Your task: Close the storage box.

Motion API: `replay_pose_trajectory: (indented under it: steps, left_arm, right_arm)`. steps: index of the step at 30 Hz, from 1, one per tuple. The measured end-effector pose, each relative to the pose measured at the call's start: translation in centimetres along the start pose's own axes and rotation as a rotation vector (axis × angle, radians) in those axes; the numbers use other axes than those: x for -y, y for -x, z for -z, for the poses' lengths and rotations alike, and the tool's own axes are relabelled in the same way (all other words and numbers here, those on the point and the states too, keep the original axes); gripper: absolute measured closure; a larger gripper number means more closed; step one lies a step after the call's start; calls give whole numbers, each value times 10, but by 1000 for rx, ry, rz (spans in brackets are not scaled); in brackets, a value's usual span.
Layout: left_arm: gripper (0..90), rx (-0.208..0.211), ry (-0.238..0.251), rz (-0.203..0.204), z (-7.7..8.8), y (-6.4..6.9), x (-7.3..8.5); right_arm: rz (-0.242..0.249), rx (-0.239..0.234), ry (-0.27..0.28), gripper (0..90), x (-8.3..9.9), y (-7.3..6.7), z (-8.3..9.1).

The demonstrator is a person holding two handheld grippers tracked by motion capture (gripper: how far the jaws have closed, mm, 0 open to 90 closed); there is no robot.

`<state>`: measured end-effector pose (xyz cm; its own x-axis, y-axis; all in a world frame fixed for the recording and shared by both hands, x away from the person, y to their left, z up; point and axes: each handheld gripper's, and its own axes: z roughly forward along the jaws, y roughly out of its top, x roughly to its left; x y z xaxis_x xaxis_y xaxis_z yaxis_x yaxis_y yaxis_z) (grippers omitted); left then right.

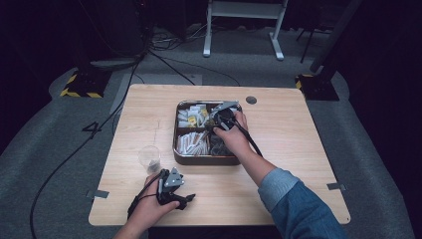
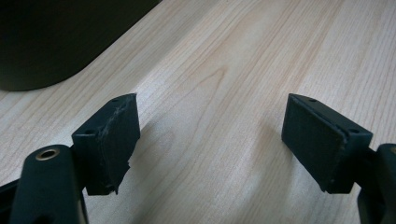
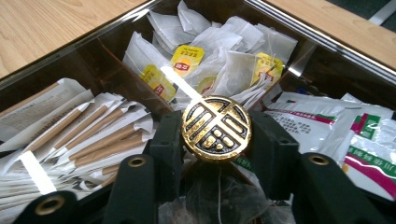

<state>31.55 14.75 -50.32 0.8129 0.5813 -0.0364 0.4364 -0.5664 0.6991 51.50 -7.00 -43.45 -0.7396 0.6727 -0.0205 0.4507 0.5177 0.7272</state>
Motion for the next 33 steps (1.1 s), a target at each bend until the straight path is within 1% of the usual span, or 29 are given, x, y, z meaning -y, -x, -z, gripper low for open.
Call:
replay_pose_trajectory:
  steps: [2,4,7,11,13,15,16,20,22,24,26,29,30,33]
  left_arm:
    - [199,0,0,-2,0,0,0]
    - [199,-1,0,0,0,0,0]
    - [199,1,0,-1,0,0,0]
    - [199,5,3,5,0,-1,0]
    - [201,1,2,6,0,0,0]
    - [204,-8,-3,-8,0,0,0]
    - [209,-8,-2,-9,1,0,1]
    - [258,-1,9,6,4,-2,4]
    - [258,3,7,8,6,-2,4]
    - [261,-3,2,10,8,0,5]
    - [262,-8,13,11,12,1,6]
    - [270,-23,35,24,18,1,9]
    - [272,-29,36,24,20,1,11]
    - [274,-44,39,42,25,0,15]
  right_arm:
    - [19,15,-1,545,0,-1,0]
    - [27,21,-1,529,0,-1,0]
    - [15,12,11,479,-1,0,3]
    - [1,-1,48,439,-3,1,13]
    - [2,-15,63,433,-4,1,20]
    - [3,-28,74,426,-5,2,28]
    - [2,-38,80,422,-5,3,32]
    - [11,-63,116,410,-5,6,51]
    - [19,-68,127,405,-4,8,59]
    - [21,-70,135,398,-1,10,67]
    - [18,-78,145,396,2,13,76]
    - [16,-88,158,397,8,20,91]
    - [14,-87,162,396,11,22,95]
    - [3,-87,176,395,18,30,108]
